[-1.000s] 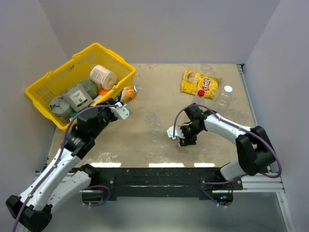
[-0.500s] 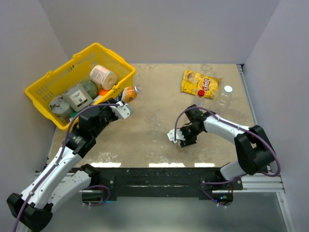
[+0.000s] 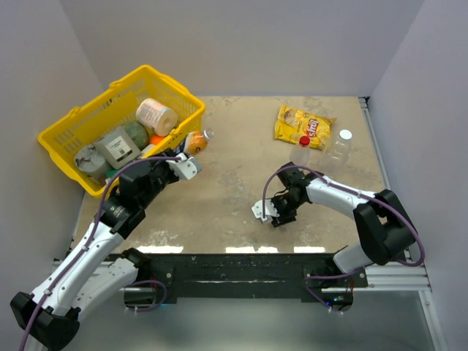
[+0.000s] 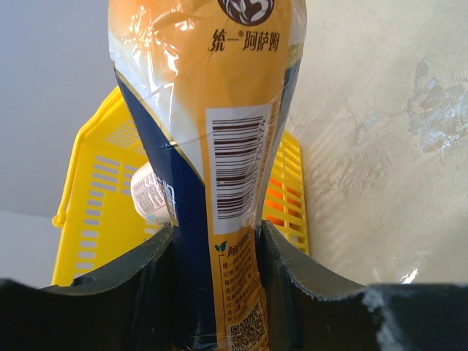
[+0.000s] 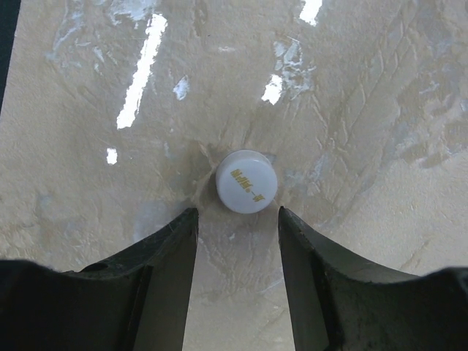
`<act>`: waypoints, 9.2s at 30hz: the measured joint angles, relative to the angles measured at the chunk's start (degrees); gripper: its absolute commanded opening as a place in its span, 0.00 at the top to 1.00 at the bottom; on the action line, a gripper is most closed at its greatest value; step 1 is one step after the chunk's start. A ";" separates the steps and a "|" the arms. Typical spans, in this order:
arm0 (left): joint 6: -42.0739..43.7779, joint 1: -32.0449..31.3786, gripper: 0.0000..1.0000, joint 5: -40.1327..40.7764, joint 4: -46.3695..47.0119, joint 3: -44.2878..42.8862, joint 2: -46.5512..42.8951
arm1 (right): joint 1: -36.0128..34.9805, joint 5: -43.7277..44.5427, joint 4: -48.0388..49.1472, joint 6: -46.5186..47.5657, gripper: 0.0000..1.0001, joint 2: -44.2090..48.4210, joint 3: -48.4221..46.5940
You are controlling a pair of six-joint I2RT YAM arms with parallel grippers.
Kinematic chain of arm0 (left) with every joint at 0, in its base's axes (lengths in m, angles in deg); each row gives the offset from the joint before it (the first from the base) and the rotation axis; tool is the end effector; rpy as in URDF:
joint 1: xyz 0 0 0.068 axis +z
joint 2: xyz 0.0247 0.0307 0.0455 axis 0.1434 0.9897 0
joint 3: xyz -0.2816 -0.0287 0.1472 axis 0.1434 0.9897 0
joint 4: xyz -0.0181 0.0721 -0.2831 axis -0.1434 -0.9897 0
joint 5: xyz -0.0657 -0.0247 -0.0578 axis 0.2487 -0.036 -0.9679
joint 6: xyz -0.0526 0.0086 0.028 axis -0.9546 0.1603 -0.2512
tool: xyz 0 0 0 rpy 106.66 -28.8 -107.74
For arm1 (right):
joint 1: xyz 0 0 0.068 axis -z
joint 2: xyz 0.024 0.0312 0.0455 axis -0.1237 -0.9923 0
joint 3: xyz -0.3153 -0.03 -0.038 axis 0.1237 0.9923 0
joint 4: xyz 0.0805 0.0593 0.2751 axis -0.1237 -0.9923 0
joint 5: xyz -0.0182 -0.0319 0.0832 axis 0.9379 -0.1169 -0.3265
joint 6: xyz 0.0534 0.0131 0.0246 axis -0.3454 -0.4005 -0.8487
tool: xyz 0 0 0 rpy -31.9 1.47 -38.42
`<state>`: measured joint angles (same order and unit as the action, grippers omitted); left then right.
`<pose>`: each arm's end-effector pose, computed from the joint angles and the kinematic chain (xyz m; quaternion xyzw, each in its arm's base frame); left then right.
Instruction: Screw on the bottle caps
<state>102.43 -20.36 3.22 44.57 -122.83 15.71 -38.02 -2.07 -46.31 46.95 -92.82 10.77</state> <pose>0.1681 -0.0877 0.3577 0.4381 0.6531 0.1056 0.6085 0.2202 0.1564 0.1778 -0.8189 0.5118 0.1779 0.1891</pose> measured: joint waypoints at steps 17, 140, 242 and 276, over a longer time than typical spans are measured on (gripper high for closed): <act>0.00 0.46 1.00 -0.02 0.02 0.00 0.00 | -4.28 -1.40 2.38 -4.31 0.54 -0.44 -0.04; 49.13 -5.66 1.00 -0.33 50.27 15.65 10.43 | 5.38 -14.16 37.81 -123.01 1.00 -7.78 -40.52; 30.49 -1.86 1.00 -28.02 20.57 1.16 -1.38 | 0.07 -24.50 28.63 -28.68 1.00 24.06 -23.52; 32.06 -1.84 1.00 -28.28 20.70 1.81 -1.44 | -0.59 -25.40 27.36 -21.79 1.00 23.47 -23.91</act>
<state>134.50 -22.19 -25.06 65.27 -121.02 14.27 -38.61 -27.47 -18.95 25.16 -69.35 -13.14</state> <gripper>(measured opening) 0.448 0.359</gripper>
